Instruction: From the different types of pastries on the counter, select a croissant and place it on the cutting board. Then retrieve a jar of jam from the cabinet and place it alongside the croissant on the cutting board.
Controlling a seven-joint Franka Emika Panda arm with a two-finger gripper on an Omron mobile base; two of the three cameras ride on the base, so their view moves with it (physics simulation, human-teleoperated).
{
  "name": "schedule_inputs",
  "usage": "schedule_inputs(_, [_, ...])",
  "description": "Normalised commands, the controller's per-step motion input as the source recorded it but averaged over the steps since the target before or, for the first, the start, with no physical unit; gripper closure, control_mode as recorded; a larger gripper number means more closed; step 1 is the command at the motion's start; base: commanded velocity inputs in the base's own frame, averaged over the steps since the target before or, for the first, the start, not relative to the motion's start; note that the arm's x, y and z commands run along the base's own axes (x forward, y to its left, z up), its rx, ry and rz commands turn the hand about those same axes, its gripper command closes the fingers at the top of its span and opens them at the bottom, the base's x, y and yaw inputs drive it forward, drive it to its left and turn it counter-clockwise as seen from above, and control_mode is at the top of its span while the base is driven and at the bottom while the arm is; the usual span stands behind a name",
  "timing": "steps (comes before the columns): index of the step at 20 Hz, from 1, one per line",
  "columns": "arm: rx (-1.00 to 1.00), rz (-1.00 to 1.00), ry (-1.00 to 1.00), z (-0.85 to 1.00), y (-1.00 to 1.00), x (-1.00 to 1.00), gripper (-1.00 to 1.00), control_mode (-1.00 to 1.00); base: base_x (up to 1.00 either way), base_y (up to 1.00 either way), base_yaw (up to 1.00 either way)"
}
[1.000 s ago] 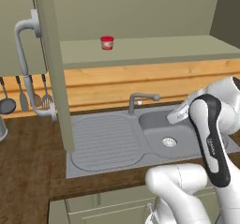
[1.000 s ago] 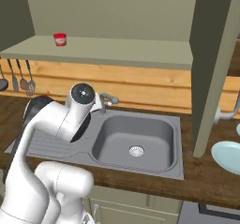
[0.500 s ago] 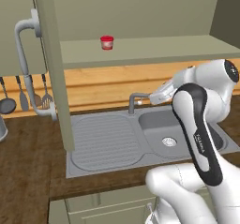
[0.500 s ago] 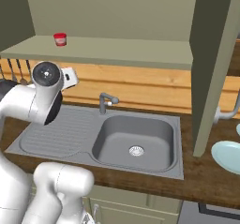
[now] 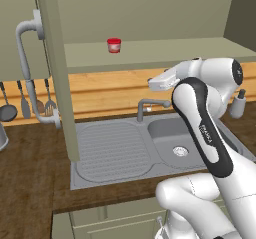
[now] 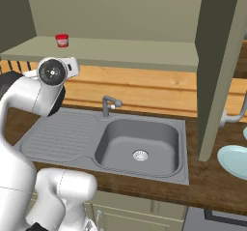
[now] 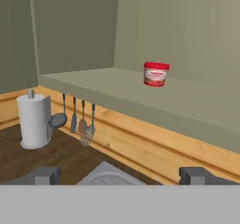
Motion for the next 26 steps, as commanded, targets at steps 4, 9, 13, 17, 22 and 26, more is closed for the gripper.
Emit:
schedule_inputs(4, [0.15, 0.00, -0.19, 0.27, 0.37, 0.44, -1.00, -1.00, 0.00, 0.00, 0.00])
schedule_inputs(9, [0.10, 0.00, -0.12, 0.24, 0.20, 0.41, -1.00, -1.00, 0.00, 0.00, 0.00])
schedule_inputs(13, [0.05, -0.01, 0.00, 0.13, -0.01, 0.54, -1.00, -1.00, 0.00, 0.00, 0.00])
schedule_inputs(17, [0.01, -0.01, 0.04, 0.16, -0.06, 0.54, -1.00, -1.00, 0.00, 0.00, 0.00])
schedule_inputs(22, [0.00, -0.01, 0.10, 0.14, 0.00, 0.62, -1.00, -1.00, 0.00, 0.00, 0.00])
schedule_inputs(26, [0.00, -0.02, 0.15, 0.23, -0.01, 0.49, -1.00, -1.00, 0.00, 0.00, 0.00])
